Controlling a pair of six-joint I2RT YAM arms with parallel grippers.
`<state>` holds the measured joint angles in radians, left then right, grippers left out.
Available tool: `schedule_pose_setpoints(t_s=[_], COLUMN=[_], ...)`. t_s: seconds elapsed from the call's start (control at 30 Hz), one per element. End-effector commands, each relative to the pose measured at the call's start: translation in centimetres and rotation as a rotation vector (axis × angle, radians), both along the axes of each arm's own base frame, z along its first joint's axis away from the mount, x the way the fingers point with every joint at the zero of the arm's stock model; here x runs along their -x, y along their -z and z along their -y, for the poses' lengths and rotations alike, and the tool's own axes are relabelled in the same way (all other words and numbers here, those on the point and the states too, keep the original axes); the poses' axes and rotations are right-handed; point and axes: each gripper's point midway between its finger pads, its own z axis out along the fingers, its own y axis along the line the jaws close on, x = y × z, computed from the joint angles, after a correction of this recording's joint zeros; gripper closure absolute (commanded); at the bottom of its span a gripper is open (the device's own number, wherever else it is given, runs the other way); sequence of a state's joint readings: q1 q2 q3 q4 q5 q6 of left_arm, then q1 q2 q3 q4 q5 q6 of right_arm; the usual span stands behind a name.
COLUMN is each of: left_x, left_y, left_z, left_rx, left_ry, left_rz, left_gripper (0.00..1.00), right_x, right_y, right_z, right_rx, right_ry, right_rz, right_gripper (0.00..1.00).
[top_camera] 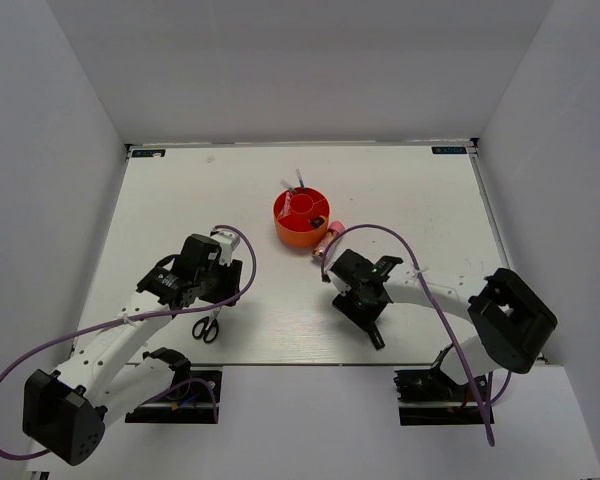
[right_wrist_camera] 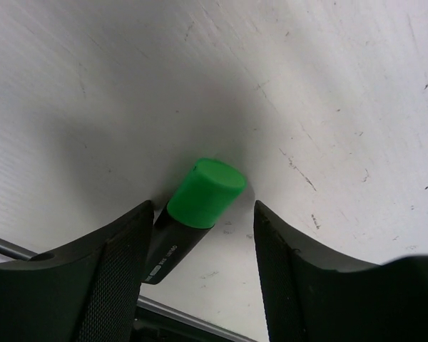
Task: Sort the stationery into containers
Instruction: Pick up the stationery from the center of the board.
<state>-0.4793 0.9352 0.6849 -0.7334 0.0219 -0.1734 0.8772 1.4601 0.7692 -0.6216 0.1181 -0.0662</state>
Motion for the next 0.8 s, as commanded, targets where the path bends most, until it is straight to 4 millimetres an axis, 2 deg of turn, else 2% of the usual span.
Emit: schedule_pose_setpoints(t_s=[0.0, 0.13, 0.17, 0.57, 0.67, 0.7, 0.77], left_x=[-0.4, -0.4, -0.4, -0.4, -0.4, -0.4, -0.5], left_y=[-1.1, -1.2, -1.1, -1.1, -1.2, -1.1, -1.3], left_z=[0.2, 0.1, 0.0, -0.1, 0.0, -0.1, -0.1], left_rx=[0.014, 0.015, 0.013, 0.01, 0.01, 0.008, 0.008], left_ry=[0.003, 0.002, 0.001, -0.003, 0.0, 0.0, 0.0], left_rz=[0.033, 0.038, 0.036, 0.037, 0.04, 0.038, 0.043], left_gripper=[0.34, 0.34, 0.34, 0.34, 0.34, 0.34, 0.34], right_x=[-0.9, 0.0, 0.6, 2.0, 2.5, 2.4, 2.4], right_y=[0.7, 0.8, 0.9, 1.1, 1.2, 1.1, 1.1], right_z=[0.5, 0.6, 0.2, -0.4, -0.4, -0.5, -0.5], right_rx=[0.078, 0.097, 0.075, 0.06, 0.059, 0.055, 0.051], right_ry=[0.029, 0.03, 0.026, 0.039, 0.042, 0.041, 0.035], right_rz=[0.041, -0.02, -0.053, -0.156, -0.188, -0.187, -0.189], right_gripper=[0.38, 0.46, 0.5, 0.55, 0.68, 0.79, 0.91])
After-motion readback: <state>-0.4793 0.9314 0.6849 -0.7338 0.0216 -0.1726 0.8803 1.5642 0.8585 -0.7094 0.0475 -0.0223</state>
